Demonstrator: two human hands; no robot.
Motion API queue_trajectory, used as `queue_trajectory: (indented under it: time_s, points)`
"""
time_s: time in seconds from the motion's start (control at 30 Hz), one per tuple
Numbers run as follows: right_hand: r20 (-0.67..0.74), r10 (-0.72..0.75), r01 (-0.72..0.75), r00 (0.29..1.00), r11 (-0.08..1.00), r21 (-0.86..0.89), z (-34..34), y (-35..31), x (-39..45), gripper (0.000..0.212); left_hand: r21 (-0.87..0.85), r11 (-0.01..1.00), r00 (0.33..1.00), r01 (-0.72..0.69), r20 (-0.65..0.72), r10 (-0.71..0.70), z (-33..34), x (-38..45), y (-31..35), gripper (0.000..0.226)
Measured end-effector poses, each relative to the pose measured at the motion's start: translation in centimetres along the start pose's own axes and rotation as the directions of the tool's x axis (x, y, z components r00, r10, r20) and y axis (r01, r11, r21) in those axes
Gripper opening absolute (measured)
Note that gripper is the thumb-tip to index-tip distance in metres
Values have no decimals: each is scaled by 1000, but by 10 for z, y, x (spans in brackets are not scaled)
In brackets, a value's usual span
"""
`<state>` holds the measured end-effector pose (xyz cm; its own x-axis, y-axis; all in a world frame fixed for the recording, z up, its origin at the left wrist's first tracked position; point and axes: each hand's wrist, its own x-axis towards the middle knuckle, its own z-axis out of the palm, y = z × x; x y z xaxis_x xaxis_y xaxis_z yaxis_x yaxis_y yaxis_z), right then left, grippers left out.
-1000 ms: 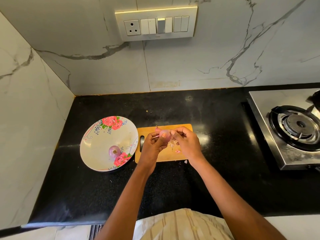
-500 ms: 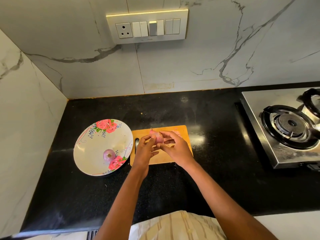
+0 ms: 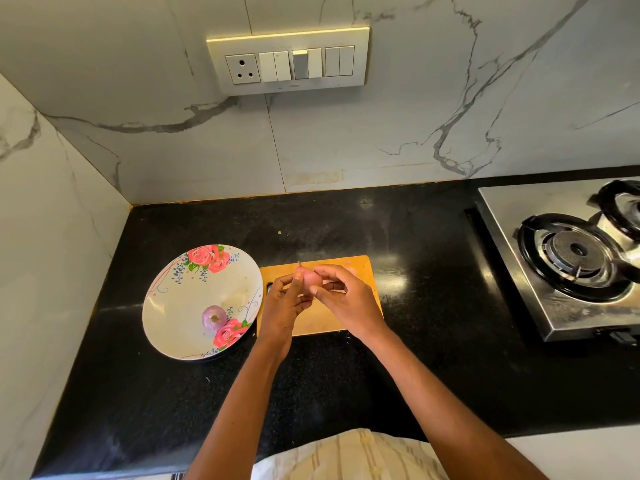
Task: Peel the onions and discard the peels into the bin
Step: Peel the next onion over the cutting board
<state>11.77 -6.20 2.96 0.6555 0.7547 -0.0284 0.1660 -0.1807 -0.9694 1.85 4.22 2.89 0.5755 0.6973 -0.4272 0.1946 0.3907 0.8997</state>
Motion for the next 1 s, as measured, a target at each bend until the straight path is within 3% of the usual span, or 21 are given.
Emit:
queue_trajectory:
  time_s: [0.13, 0.57, 0.77, 1.0]
  points:
    - [30, -6, 5, 1000, 1000, 28, -1, 3, -1, 40, 25, 999, 1000, 19, -4, -19, 0, 0, 0, 33]
    - [-150, -118, 103, 982, 989, -104, -4, 6, 2, 23, 41, 998, 992, -57, 115, 52, -5, -2, 6, 54]
    - [-133, -220, 188, 966, 957, -220, -5, 10, 3, 22, 56, 998, 992, -42, 121, 35, -6, -1, 7, 41]
    - [-169, -234, 182, 957, 943, -278, -15, 14, 8, 14, 95, 994, 984, -54, 176, 37, -2, -5, 13, 24]
